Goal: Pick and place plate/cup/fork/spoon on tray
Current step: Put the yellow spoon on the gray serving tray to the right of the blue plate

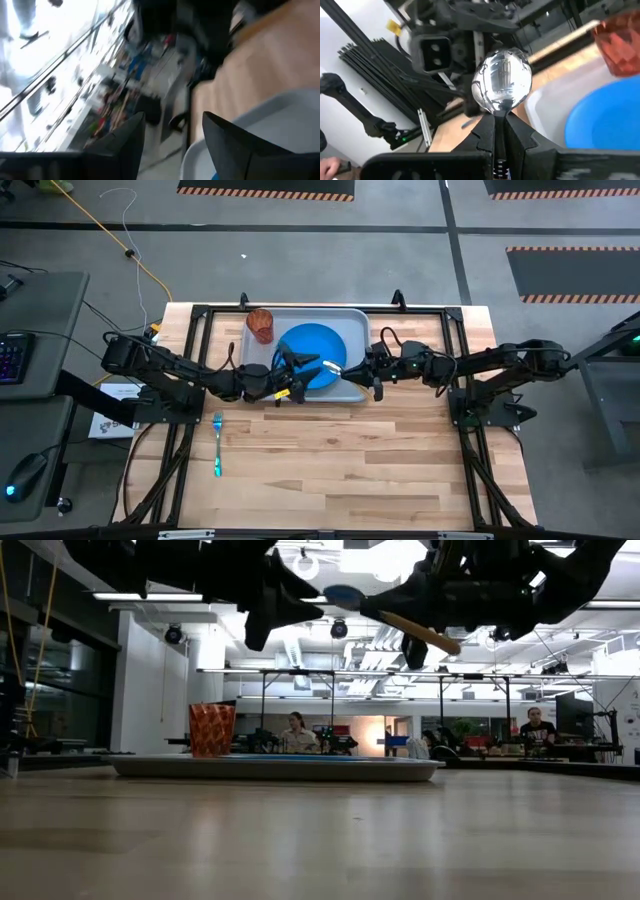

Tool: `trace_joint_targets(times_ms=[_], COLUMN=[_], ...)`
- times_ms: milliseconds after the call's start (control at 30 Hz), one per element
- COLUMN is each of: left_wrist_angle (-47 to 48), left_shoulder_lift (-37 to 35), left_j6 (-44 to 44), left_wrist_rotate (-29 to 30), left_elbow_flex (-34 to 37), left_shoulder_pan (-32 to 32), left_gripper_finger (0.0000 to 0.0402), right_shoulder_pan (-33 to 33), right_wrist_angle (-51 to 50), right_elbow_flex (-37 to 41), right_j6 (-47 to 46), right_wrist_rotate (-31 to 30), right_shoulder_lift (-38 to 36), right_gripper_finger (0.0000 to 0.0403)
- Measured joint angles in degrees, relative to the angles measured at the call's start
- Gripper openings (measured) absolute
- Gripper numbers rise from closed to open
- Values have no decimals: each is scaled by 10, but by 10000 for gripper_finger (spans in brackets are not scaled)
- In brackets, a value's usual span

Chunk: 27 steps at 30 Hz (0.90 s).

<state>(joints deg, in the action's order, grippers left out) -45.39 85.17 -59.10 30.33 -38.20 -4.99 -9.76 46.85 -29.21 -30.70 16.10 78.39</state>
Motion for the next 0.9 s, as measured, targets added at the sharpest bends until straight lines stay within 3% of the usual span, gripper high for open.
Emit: trace_joint_targets(times_ms=[233, 467, 900], left_wrist_angle=[1, 29, 33], left_shoulder_lift=[0, 0, 10], left_j6=[3, 20, 31], left_wrist_rotate=[-45, -170, -199], left_elbow_flex=[0, 0, 0], left_shoulder_pan=[2, 2, 21], left_gripper_finger=[188, 188, 188], right_shoulder_pan=[7, 19, 43], right_wrist_angle=[-38, -56, -65], right_elbow_flex=[0, 0, 0], right_j6=[-3, 5, 11], right_wrist_rotate=[6, 10, 26], right_shoulder_lift=[0, 0, 0], right_gripper_finger=[5, 5, 5])
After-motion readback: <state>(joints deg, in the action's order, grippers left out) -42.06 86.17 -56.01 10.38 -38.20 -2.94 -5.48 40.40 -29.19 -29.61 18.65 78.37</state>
